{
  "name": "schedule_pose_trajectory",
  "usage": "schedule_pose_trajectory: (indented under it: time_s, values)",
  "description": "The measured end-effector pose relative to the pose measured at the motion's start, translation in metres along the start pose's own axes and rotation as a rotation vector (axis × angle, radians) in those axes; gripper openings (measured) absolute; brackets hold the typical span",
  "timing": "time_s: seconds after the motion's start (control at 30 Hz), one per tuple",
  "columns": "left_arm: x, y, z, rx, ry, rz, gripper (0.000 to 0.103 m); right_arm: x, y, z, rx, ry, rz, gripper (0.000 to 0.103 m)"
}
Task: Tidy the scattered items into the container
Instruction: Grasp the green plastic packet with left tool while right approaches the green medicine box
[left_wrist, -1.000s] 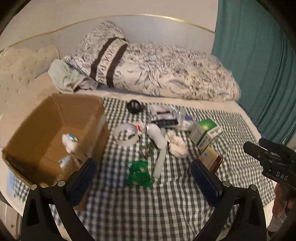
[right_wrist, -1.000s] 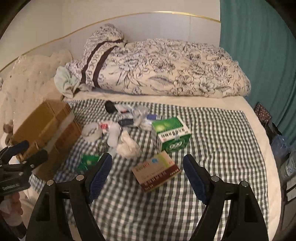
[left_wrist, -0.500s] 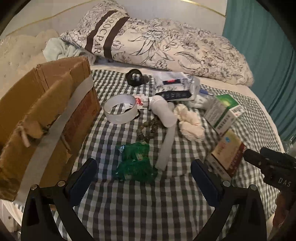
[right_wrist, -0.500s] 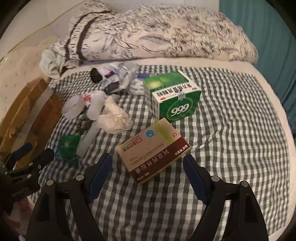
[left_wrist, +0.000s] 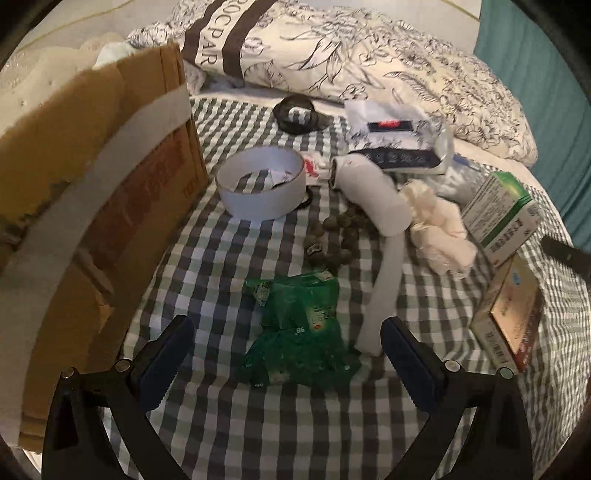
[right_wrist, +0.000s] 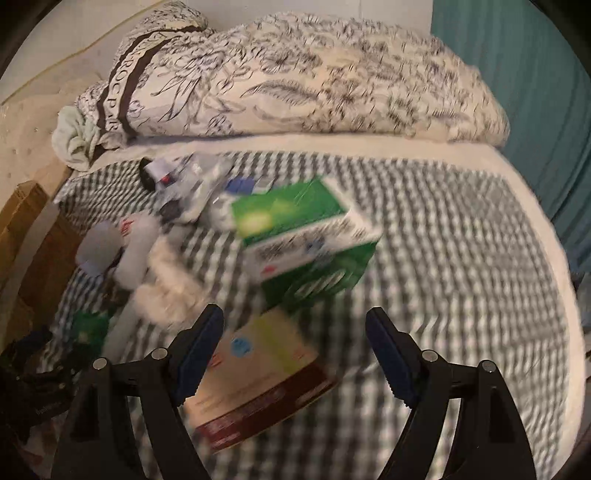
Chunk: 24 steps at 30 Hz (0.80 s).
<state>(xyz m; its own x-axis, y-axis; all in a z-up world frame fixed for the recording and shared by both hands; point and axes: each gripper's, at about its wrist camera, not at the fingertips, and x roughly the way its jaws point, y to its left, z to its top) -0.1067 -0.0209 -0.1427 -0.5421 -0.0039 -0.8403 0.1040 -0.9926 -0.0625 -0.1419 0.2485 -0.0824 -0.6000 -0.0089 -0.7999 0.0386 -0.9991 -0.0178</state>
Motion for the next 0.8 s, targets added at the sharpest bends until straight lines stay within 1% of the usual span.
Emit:
schedule_pose_trajectory:
  time_s: [0.1,0.3,0.37,0.47,0.53,0.67,0.77,0.8]
  values:
    - [0.010,0.000,0.000,-0.008,0.022,0.006,0.103,0.004,-0.007,0.012,-0.028,-0.015,0.006,0.079]
    - [0.024,0.006,0.002,-0.042,0.057,0.022,0.103,0.013,-0.009,0.024,-0.118,-0.013,0.095,0.080]
    - [0.027,0.009,0.003,-0.058,0.064,0.025,0.103,0.017,-0.004,0.026,-0.176,-0.008,0.114,0.083]
    - [0.030,0.009,0.003,-0.060,0.066,0.031,0.102,0.024,0.002,0.026,-0.247,-0.029,0.066,0.084]
    - [0.029,0.008,0.002,-0.049,0.061,0.036,0.100,0.032,0.001,0.028,-0.266,-0.026,0.047,0.085]
    - [0.025,0.008,-0.002,-0.029,0.048,0.016,0.092,0.047,-0.005,0.034,-0.235,-0.034,0.042,0.097]
    - [0.023,0.006,-0.007,0.002,0.048,0.006,0.090,0.058,-0.003,0.033,-0.233,-0.046,-0.004,0.103]
    - [0.023,0.004,-0.008,0.018,0.046,0.008,0.090,0.060,0.000,0.032,-0.247,-0.054,-0.027,0.103]
